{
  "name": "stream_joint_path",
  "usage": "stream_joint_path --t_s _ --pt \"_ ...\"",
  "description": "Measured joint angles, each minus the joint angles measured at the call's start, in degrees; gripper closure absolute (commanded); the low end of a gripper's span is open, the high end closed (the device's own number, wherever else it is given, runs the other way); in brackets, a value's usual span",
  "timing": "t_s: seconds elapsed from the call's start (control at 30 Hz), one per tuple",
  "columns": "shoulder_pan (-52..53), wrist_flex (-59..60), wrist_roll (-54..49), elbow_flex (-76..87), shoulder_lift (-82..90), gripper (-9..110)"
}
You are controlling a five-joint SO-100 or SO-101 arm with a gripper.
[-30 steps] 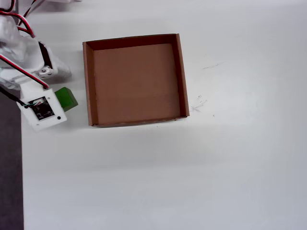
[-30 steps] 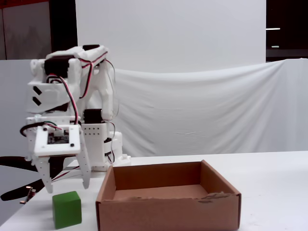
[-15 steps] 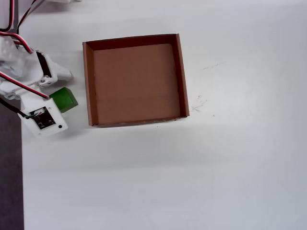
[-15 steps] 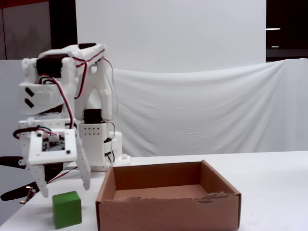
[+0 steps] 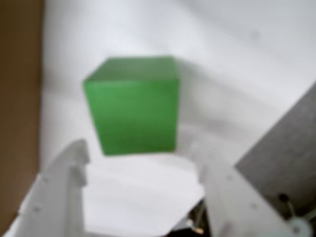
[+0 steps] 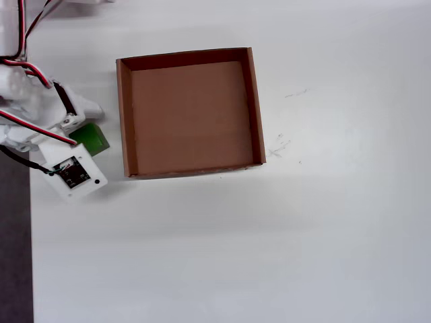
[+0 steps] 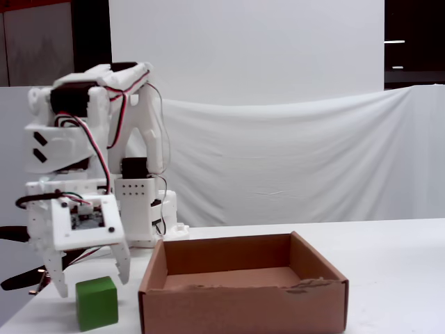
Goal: Grasp a green cube and put it in a box.
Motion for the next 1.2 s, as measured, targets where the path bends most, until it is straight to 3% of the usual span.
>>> stream_joint_path --t_s 0.63,1.2 --pt "-1.85 -2.02 -0.18 -3.69 -5.10 73" --pt "-2.02 -3.16 -0.26 -5.10 -7.03 83"
